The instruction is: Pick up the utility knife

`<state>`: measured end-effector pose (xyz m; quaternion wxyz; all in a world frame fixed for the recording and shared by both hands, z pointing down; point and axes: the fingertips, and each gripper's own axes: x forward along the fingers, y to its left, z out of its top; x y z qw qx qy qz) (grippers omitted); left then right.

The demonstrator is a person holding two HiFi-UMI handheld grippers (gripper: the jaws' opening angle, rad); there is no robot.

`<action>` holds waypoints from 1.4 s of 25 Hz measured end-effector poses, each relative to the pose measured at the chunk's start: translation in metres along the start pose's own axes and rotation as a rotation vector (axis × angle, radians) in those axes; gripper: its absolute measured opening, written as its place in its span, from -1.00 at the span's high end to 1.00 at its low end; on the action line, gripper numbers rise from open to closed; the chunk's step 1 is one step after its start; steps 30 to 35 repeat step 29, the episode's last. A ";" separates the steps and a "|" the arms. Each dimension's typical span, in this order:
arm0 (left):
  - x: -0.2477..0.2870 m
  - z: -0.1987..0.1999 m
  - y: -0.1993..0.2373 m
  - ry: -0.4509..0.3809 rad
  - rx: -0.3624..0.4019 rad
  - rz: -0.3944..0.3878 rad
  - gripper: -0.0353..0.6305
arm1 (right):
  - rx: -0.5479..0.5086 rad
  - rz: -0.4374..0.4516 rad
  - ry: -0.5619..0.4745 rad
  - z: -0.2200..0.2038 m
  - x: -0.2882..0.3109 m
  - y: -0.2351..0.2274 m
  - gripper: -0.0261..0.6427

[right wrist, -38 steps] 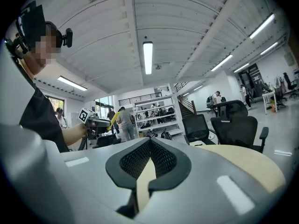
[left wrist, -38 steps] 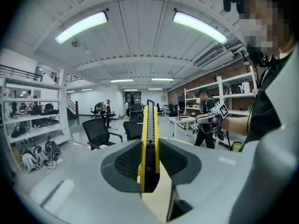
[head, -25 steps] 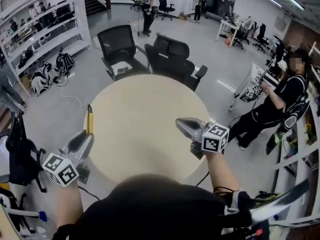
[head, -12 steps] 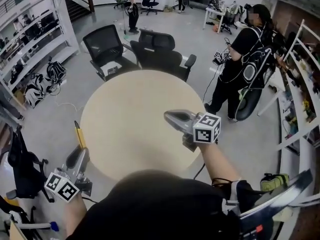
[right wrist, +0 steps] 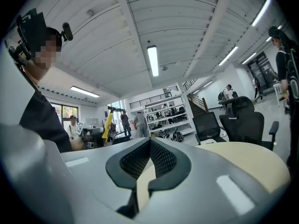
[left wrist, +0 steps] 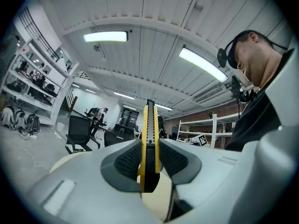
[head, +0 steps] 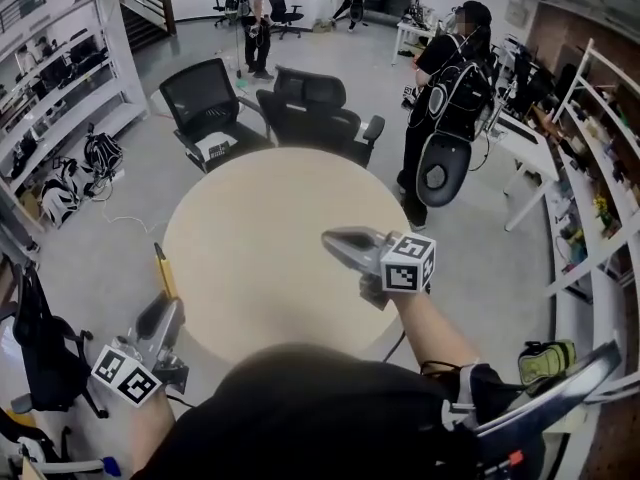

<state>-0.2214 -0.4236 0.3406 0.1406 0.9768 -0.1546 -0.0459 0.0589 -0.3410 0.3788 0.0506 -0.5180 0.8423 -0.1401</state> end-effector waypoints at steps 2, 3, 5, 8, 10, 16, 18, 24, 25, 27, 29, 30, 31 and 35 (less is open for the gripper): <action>0.000 -0.003 0.002 0.004 -0.007 -0.010 0.55 | -0.001 -0.001 0.000 0.000 0.003 0.001 0.88; 0.000 -0.003 0.002 0.003 -0.009 -0.013 0.55 | -0.002 -0.001 0.000 0.000 0.004 0.002 0.88; -0.001 -0.003 0.005 -0.001 -0.014 -0.016 0.55 | -0.002 -0.002 0.003 0.000 0.007 0.002 0.88; -0.001 -0.001 0.007 -0.006 -0.018 -0.016 0.55 | -0.008 -0.001 0.014 0.000 0.010 0.003 0.88; 0.000 -0.001 0.007 -0.007 -0.020 -0.018 0.55 | -0.013 0.002 0.020 0.001 0.010 0.004 0.89; 0.008 -0.005 0.003 -0.005 -0.023 -0.030 0.55 | -0.019 -0.002 0.024 0.002 0.005 -0.001 0.88; 0.010 -0.006 0.002 -0.004 -0.023 -0.033 0.55 | -0.021 -0.004 0.024 0.003 0.003 -0.002 0.89; 0.011 -0.006 0.001 -0.003 -0.025 -0.038 0.55 | -0.024 -0.005 0.024 0.003 0.002 -0.003 0.89; 0.012 -0.006 0.001 -0.002 -0.025 -0.038 0.55 | -0.023 -0.005 0.023 0.003 0.003 -0.003 0.89; 0.012 -0.006 0.002 -0.001 -0.024 -0.039 0.55 | -0.022 -0.003 0.022 0.003 0.003 -0.003 0.89; 0.013 -0.006 0.002 0.000 -0.024 -0.041 0.55 | -0.023 -0.002 0.022 0.003 0.003 -0.003 0.89; 0.013 -0.006 0.002 0.000 -0.024 -0.041 0.55 | -0.023 -0.002 0.022 0.003 0.003 -0.003 0.89; 0.013 -0.006 0.002 0.000 -0.024 -0.041 0.55 | -0.023 -0.002 0.022 0.003 0.003 -0.003 0.89; 0.013 -0.006 0.002 0.000 -0.024 -0.041 0.55 | -0.023 -0.002 0.022 0.003 0.003 -0.003 0.89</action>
